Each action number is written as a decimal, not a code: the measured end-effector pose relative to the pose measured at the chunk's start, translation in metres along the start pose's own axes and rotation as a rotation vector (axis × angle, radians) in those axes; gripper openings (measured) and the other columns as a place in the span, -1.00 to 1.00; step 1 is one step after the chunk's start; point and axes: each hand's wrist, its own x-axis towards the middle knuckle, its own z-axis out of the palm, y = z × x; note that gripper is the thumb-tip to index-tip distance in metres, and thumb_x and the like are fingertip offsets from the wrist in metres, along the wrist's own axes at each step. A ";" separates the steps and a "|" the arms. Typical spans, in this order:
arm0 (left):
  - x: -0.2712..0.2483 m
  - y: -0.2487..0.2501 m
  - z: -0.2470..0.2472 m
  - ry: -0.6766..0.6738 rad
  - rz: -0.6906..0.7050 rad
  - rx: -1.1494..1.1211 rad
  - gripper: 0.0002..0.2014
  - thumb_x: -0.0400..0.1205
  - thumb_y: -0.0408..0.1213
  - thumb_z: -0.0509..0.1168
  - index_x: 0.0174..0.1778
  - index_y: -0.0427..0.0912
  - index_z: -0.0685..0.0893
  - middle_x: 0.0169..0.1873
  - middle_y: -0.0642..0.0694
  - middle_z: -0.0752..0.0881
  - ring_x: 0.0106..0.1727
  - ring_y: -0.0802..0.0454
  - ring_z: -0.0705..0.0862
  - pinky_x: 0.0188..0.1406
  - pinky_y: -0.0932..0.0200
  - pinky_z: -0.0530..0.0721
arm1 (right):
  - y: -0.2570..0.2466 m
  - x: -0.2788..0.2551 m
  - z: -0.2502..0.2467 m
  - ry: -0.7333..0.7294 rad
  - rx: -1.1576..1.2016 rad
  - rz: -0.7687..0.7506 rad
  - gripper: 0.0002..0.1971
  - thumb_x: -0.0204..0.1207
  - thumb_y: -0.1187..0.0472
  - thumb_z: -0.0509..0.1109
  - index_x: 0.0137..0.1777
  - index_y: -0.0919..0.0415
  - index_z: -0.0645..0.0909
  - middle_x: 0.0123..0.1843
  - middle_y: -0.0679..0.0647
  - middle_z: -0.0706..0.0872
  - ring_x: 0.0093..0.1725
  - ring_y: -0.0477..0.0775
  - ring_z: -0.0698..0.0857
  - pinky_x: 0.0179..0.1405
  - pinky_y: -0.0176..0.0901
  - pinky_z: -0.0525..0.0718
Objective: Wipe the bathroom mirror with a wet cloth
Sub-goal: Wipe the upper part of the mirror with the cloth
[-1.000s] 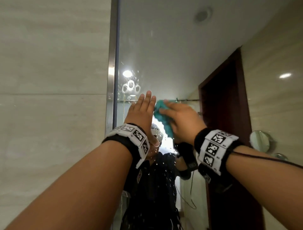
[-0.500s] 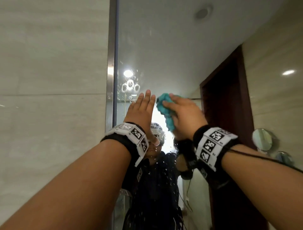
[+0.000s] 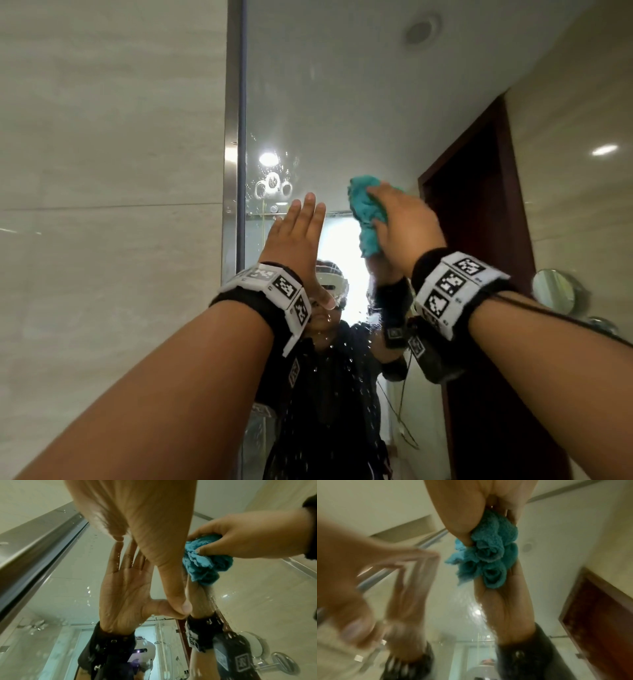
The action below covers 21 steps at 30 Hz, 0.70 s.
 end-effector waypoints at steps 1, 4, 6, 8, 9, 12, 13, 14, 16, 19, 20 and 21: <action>0.000 -0.001 0.000 0.003 0.003 0.000 0.46 0.17 0.27 0.56 0.59 -0.17 -0.44 0.59 -0.09 -0.45 0.62 -0.09 -0.38 0.60 -0.04 -0.23 | -0.002 0.001 -0.001 0.013 0.005 0.042 -0.49 0.52 0.28 0.29 0.48 0.13 0.37 0.41 0.14 0.52 0.34 0.15 0.51 0.36 -0.16 0.36; -0.001 -0.002 0.001 0.006 0.019 -0.007 0.46 0.16 0.30 0.54 0.59 -0.17 -0.44 0.59 -0.11 -0.44 0.62 -0.10 -0.39 0.63 -0.04 -0.22 | -0.018 -0.025 0.009 -0.077 0.023 -0.135 -0.45 0.48 0.28 0.28 0.50 0.19 0.33 0.42 0.16 0.52 0.37 0.12 0.49 0.39 -0.28 0.28; -0.003 -0.003 -0.001 0.005 0.031 -0.018 0.44 0.18 0.30 0.53 0.60 -0.18 -0.42 0.60 -0.13 -0.43 0.62 -0.10 -0.38 0.63 -0.04 -0.23 | -0.017 -0.038 0.018 -0.175 -0.048 -0.267 -0.38 0.45 0.22 0.28 0.55 0.20 0.28 0.58 0.16 0.34 0.54 0.13 0.32 0.53 -0.23 0.04; -0.007 -0.003 -0.006 -0.007 0.049 -0.042 0.39 0.23 0.26 0.52 0.60 -0.19 -0.40 0.61 -0.14 -0.41 0.63 -0.10 -0.37 0.64 -0.05 -0.21 | -0.008 -0.033 0.014 -0.251 -0.050 -0.278 -0.35 0.45 0.22 0.28 0.57 0.14 0.25 0.65 0.08 0.19 0.61 0.07 0.17 0.53 -0.27 -0.12; -0.010 -0.004 -0.009 -0.017 0.056 -0.070 0.36 0.26 0.23 0.52 0.61 -0.19 -0.39 0.61 -0.13 -0.40 0.63 -0.09 -0.36 0.64 -0.05 -0.19 | -0.002 -0.030 0.011 -0.281 -0.043 -0.290 -0.35 0.45 0.24 0.30 0.57 0.10 0.26 0.65 0.05 0.17 0.61 0.06 0.15 0.54 -0.26 -0.14; -0.017 -0.009 -0.015 -0.013 0.077 -0.190 0.30 0.31 0.16 0.52 0.63 -0.13 -0.35 0.62 -0.08 -0.38 0.64 -0.04 -0.33 0.64 -0.06 -0.16 | 0.006 -0.029 0.002 -0.203 -0.157 -0.324 -0.37 0.37 0.19 0.43 0.48 -0.07 0.43 0.60 0.08 0.29 0.54 0.22 0.24 0.55 0.17 0.05; -0.020 -0.010 -0.015 0.008 0.081 -0.220 0.27 0.33 0.16 0.51 0.63 -0.10 -0.34 0.62 -0.07 -0.36 0.64 -0.03 -0.32 0.64 -0.06 -0.15 | 0.007 -0.030 0.000 -0.167 -0.160 -0.284 -0.39 0.37 0.16 0.45 0.46 -0.11 0.46 0.55 0.10 0.35 0.48 0.25 0.28 0.50 0.24 0.15; -0.024 -0.010 -0.015 0.034 0.087 -0.243 0.24 0.35 0.18 0.49 0.64 -0.08 -0.32 0.63 -0.06 -0.35 0.64 -0.02 -0.30 0.64 -0.06 -0.14 | 0.006 -0.032 0.000 -0.142 -0.122 -0.235 -0.41 0.39 0.18 0.43 0.46 -0.10 0.46 0.49 0.11 0.40 0.43 0.23 0.32 0.47 0.20 0.23; -0.030 -0.006 -0.018 0.087 0.122 -0.279 0.14 0.41 0.19 0.44 0.65 -0.04 -0.24 0.65 -0.03 -0.27 0.66 0.00 -0.21 0.64 -0.04 -0.08 | 0.003 -0.035 0.001 -0.131 0.050 -0.128 -0.44 0.44 0.30 0.36 0.45 0.00 0.44 0.37 0.09 0.47 0.33 0.12 0.38 0.40 0.01 0.37; -0.039 0.004 -0.028 0.169 0.204 -0.379 -0.08 0.48 0.06 0.43 0.65 -0.04 0.06 0.65 -0.02 -0.01 0.63 0.03 0.02 0.62 0.04 0.08 | -0.002 -0.034 -0.002 -0.074 0.292 -0.015 -0.50 0.39 0.48 0.35 0.30 0.09 0.45 0.22 0.07 0.55 0.19 -0.01 0.46 0.18 -0.27 0.43; -0.041 0.007 -0.032 0.197 0.229 -0.405 -0.18 0.48 0.00 0.43 0.60 -0.06 0.18 0.62 -0.04 0.12 0.58 0.02 0.15 0.59 0.07 0.17 | -0.005 -0.032 -0.005 -0.051 0.336 -0.020 -0.51 0.35 0.52 0.34 0.23 0.10 0.46 0.16 0.04 0.56 0.15 -0.02 0.48 0.13 -0.29 0.45; -0.041 0.010 -0.035 0.230 0.249 -0.421 -0.29 0.48 -0.06 0.44 0.52 -0.08 0.31 0.54 -0.05 0.27 0.48 0.02 0.29 0.52 0.07 0.29 | -0.008 -0.031 -0.008 -0.037 0.367 -0.037 -0.53 0.31 0.55 0.35 0.17 0.12 0.46 0.10 0.00 0.55 0.12 -0.02 0.49 0.09 -0.28 0.47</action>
